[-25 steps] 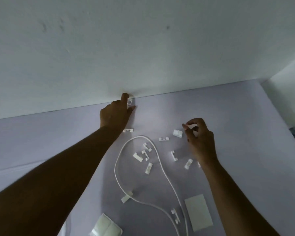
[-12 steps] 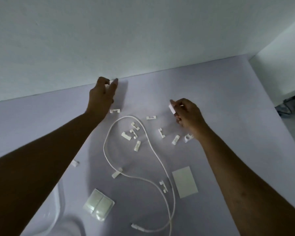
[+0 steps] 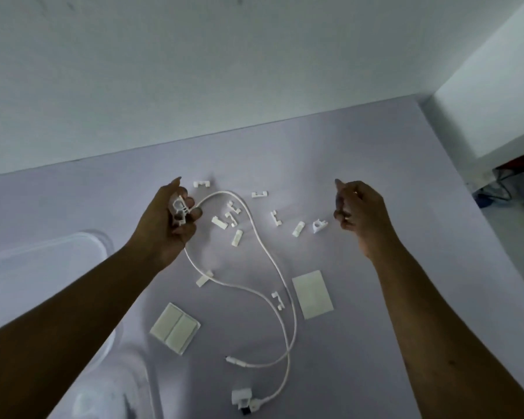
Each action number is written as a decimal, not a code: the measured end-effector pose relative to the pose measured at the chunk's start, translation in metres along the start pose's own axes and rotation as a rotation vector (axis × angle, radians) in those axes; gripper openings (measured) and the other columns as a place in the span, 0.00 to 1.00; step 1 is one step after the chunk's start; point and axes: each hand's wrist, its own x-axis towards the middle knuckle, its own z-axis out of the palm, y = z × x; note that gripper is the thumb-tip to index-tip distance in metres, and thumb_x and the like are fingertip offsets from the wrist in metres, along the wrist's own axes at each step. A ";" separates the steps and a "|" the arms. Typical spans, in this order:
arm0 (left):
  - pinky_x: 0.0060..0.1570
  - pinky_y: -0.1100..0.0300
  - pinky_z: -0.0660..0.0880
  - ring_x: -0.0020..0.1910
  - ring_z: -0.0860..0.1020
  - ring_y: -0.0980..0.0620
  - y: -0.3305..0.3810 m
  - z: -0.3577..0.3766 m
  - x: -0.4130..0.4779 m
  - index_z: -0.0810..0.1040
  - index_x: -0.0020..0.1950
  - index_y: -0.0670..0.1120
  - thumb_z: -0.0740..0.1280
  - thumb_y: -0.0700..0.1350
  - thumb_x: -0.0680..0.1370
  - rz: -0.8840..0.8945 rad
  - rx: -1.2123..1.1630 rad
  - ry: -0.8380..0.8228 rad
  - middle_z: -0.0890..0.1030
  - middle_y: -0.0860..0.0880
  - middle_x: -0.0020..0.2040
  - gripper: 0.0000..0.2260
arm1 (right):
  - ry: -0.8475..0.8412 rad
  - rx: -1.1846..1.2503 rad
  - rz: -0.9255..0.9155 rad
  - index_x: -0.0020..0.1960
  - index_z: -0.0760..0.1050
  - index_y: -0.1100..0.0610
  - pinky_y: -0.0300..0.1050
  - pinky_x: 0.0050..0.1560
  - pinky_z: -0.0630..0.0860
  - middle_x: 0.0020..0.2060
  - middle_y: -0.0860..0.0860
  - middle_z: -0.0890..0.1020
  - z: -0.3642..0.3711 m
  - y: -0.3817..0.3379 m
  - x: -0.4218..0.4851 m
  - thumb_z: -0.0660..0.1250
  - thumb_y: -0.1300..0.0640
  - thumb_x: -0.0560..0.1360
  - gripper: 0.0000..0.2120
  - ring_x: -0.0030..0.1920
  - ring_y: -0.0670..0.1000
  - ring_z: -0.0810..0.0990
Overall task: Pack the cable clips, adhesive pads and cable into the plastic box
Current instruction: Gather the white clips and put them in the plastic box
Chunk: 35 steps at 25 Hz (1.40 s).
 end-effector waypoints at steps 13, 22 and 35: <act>0.35 0.67 0.77 0.35 0.82 0.52 -0.018 -0.043 -0.109 0.78 0.42 0.44 0.60 0.53 0.80 0.011 -0.109 0.118 0.80 0.48 0.37 0.15 | -0.041 -0.984 -0.168 0.52 0.70 0.58 0.48 0.37 0.75 0.39 0.60 0.78 0.014 0.041 -0.042 0.62 0.53 0.79 0.09 0.40 0.61 0.80; 0.35 0.65 0.78 0.41 0.82 0.51 -0.038 -0.104 -0.201 0.81 0.47 0.44 0.62 0.50 0.80 0.082 -0.330 0.138 0.80 0.48 0.43 0.12 | -0.364 0.227 0.204 0.38 0.68 0.50 0.33 0.23 0.60 0.25 0.48 0.72 0.058 0.039 -0.139 0.67 0.59 0.76 0.11 0.23 0.45 0.66; 0.38 0.60 0.81 0.41 0.84 0.49 -0.089 -0.196 -0.304 0.84 0.46 0.45 0.67 0.47 0.74 0.090 -0.335 0.295 0.81 0.47 0.43 0.09 | -0.938 0.423 0.317 0.45 0.72 0.56 0.33 0.21 0.65 0.27 0.51 0.75 0.161 0.018 -0.246 0.63 0.56 0.68 0.07 0.24 0.46 0.72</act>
